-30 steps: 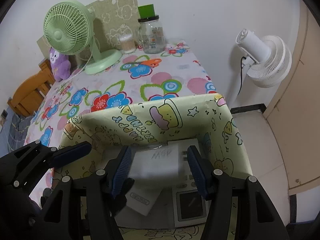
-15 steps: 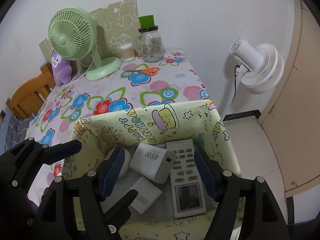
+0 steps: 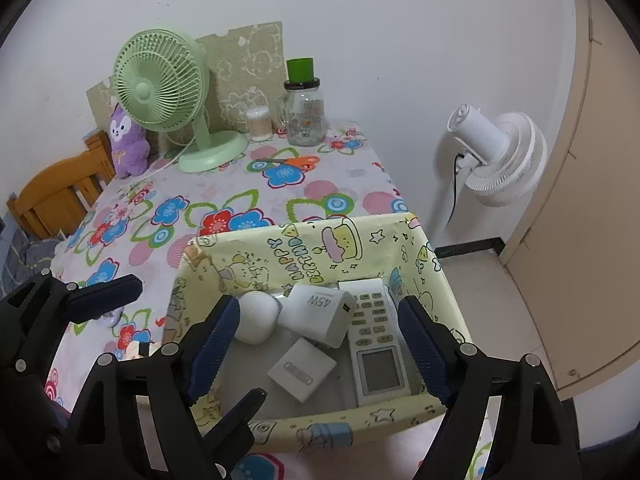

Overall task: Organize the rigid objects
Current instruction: 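Lower the egg-shaped object and white charger into the yellow box, opening both grippers, then move both grippers out of the box toward the cream round compact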

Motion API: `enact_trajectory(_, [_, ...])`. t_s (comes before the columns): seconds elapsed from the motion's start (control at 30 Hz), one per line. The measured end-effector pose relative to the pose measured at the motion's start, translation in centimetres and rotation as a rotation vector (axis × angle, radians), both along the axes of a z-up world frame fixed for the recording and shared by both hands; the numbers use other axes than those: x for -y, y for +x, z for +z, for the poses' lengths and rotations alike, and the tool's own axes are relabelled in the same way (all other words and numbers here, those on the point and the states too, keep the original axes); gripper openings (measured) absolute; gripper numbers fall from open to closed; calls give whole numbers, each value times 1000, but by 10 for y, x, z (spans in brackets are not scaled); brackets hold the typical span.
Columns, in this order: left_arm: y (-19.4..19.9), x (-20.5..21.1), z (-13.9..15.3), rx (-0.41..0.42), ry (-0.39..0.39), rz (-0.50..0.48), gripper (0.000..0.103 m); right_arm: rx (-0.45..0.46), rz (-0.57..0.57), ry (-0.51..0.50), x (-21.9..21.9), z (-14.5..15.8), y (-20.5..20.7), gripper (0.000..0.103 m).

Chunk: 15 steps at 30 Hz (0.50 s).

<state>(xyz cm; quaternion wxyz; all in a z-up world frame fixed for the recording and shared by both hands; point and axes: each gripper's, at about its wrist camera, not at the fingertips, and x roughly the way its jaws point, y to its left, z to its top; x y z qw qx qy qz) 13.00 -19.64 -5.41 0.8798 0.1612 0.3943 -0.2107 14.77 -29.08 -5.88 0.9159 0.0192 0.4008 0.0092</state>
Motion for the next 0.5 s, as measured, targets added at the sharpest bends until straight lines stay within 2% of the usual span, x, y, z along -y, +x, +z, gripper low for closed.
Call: enact_trajectory(0.5, [-22,-39,13,47,-24,20,102,54,15,-53,-38,19,-24,92])
